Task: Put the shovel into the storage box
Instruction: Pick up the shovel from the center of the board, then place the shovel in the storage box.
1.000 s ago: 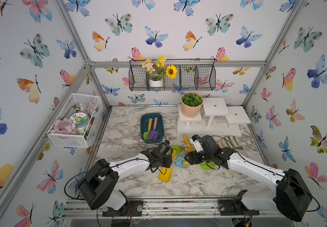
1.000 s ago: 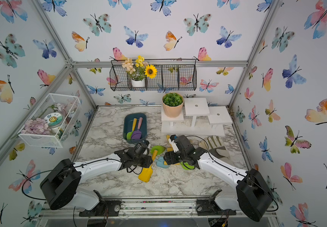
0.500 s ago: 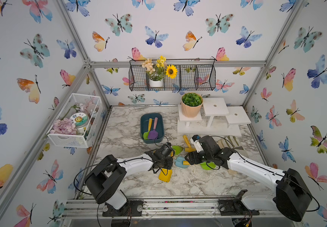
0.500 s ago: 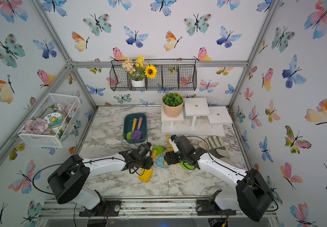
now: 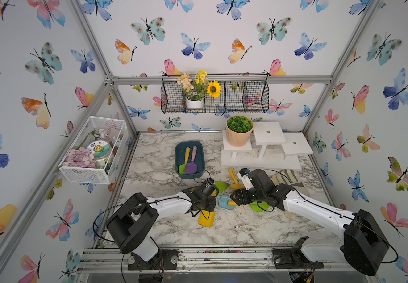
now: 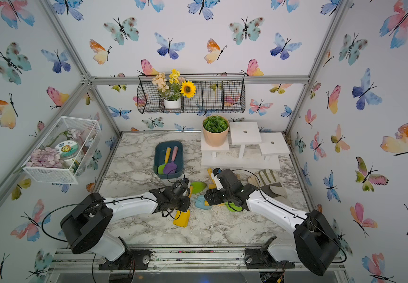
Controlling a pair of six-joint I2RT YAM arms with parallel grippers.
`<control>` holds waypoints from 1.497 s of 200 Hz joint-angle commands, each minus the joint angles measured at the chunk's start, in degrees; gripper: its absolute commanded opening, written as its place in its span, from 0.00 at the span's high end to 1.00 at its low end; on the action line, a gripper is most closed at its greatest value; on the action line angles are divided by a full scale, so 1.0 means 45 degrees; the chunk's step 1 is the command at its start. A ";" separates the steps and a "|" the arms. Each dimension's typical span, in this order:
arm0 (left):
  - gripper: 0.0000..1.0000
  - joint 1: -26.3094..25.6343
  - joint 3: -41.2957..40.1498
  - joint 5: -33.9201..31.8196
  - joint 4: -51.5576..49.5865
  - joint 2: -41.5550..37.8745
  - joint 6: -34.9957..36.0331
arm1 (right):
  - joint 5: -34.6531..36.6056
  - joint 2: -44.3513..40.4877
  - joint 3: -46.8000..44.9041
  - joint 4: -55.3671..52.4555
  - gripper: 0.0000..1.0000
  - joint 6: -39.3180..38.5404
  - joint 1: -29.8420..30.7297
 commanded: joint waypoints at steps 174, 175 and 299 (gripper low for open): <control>0.94 0.4098 0.4948 -0.0012 -0.2940 -0.0390 0.0507 | -0.1108 0.2041 0.2783 0.1239 0.22 -0.0554 0.0057; 0.94 0.4122 0.4998 -0.0015 -0.2932 -0.0362 0.0508 | -0.1108 0.2057 0.2799 0.1245 0.22 -0.0554 0.0057; 0.94 0.6652 1.0623 -0.0211 -0.3145 0.4875 0.2036 | -0.0821 0.3223 0.3884 0.1291 0.22 -0.0662 0.0057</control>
